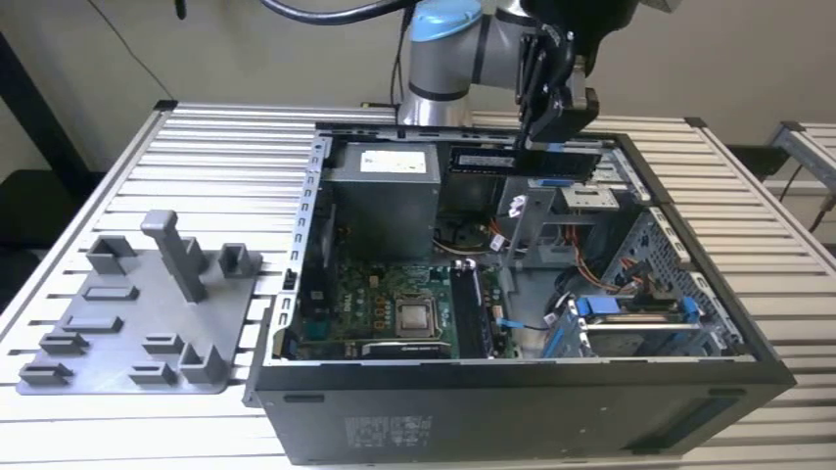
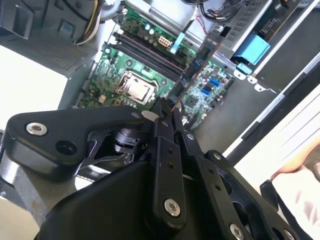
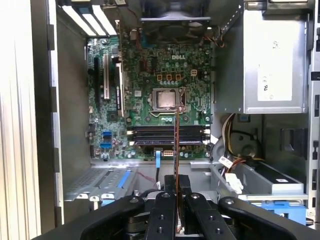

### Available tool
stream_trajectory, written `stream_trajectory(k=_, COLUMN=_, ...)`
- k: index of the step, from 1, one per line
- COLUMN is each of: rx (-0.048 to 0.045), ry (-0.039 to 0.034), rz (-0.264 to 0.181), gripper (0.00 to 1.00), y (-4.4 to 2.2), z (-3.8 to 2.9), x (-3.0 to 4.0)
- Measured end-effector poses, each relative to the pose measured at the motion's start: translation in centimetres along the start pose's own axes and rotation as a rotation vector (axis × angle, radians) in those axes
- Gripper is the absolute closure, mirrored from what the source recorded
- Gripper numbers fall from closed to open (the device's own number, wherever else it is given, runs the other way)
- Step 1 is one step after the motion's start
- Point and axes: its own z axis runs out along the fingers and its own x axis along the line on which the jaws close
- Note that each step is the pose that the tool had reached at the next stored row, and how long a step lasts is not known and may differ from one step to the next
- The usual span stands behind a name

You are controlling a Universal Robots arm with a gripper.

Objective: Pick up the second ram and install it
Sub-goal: 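Pick up the second ram and move it above second insertion slot, then insert the second ram into the second slot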

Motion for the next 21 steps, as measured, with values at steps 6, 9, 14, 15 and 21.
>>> stream_trajectory(k=6, rx=0.0000, ry=-0.0001, rz=0.000, gripper=0.86, y=0.07, z=-0.02, x=-1.90)
stream_trajectory(k=9, rx=0.0000, ry=-0.0001, rz=0.000, gripper=0.86, y=0.11, z=-0.03, x=-2.79)
stream_trajectory(k=14, rx=0.0000, ry=0.0000, rz=0.000, gripper=0.86, y=0.11, z=-0.03, x=-2.94)
stream_trajectory(k=15, rx=0.0000, ry=0.0000, rz=0.000, gripper=0.86, y=0.11, z=-0.03, x=-2.96)
stream_trajectory(k=21, rx=0.0000, ry=0.0000, rz=0.000, gripper=0.86, y=0.11, z=-0.03, x=-2.97)
